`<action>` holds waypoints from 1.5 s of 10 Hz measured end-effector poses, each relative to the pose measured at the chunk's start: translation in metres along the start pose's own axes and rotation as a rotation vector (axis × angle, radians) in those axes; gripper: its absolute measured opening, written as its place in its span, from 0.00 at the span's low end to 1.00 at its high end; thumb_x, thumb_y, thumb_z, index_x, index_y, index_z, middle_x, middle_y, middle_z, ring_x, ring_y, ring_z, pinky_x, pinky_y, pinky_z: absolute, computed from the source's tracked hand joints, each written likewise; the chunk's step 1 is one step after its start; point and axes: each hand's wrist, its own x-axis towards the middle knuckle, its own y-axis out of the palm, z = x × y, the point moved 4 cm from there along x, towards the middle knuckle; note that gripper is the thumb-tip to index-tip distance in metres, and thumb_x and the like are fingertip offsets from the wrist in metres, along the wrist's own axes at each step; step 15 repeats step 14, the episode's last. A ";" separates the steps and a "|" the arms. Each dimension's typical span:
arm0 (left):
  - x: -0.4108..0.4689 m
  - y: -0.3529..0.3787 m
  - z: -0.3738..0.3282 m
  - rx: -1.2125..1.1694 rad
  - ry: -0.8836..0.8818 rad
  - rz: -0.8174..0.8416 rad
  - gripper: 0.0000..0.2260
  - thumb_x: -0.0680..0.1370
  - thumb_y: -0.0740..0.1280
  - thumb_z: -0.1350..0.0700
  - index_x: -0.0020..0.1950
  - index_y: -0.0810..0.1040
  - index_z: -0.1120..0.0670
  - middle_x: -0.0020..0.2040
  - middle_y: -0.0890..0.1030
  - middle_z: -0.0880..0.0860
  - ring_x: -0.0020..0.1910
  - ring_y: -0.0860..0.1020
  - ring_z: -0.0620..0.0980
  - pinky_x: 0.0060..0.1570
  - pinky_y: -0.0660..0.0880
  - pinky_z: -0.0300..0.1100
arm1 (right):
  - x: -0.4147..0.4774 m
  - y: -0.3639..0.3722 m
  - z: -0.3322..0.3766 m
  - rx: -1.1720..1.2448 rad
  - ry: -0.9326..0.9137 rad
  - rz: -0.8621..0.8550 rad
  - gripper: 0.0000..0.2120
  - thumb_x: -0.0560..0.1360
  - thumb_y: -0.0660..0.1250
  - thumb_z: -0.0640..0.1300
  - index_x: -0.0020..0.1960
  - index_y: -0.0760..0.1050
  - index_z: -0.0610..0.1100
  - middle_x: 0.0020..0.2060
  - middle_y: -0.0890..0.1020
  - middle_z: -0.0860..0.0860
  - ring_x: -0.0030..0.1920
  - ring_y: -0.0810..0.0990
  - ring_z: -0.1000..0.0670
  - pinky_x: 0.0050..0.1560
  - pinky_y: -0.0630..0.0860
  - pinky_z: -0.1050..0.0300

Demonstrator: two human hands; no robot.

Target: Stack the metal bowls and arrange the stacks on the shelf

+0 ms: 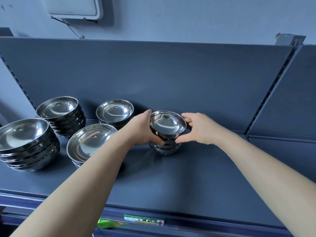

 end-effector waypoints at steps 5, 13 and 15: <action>-0.006 0.041 0.026 -0.286 -0.048 -0.113 0.49 0.62 0.81 0.58 0.74 0.53 0.54 0.56 0.78 0.48 0.57 0.76 0.49 0.52 0.69 0.38 | -0.003 0.030 -0.026 0.108 0.036 -0.107 0.29 0.57 0.78 0.58 0.55 0.73 0.53 0.48 0.82 0.58 0.50 0.80 0.55 0.51 0.80 0.49; -0.018 0.017 0.007 -0.041 0.107 -0.225 0.13 0.76 0.66 0.54 0.56 0.69 0.59 0.54 0.76 0.57 0.52 0.71 0.53 0.41 0.59 0.36 | -0.041 0.012 0.024 -0.192 0.152 -0.277 0.23 0.75 0.69 0.53 0.64 0.72 0.41 0.62 0.76 0.46 0.63 0.73 0.44 0.59 0.72 0.49; -0.029 -0.001 0.000 0.114 0.180 -0.224 0.13 0.77 0.64 0.51 0.57 0.72 0.59 0.54 0.76 0.57 0.54 0.74 0.56 0.45 0.64 0.40 | -0.059 0.006 0.048 -0.247 0.154 -0.331 0.20 0.76 0.67 0.52 0.63 0.74 0.41 0.61 0.77 0.47 0.60 0.74 0.45 0.58 0.73 0.49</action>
